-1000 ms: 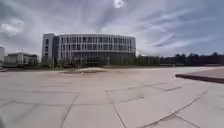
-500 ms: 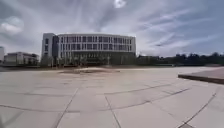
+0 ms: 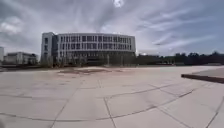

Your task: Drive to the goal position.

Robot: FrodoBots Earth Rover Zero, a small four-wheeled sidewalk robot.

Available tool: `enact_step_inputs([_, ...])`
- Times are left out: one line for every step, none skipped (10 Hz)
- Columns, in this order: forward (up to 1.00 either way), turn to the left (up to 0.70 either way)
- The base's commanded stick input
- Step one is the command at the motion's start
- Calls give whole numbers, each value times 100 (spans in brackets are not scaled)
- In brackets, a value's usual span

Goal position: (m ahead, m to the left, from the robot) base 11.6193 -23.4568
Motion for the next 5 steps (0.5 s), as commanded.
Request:
enact_step_inputs([50,0])
enact_step_inputs([50,0])
enact_step_inputs([50,0])
enact_step_inputs([50,0])
enact_step_inputs([50,0])
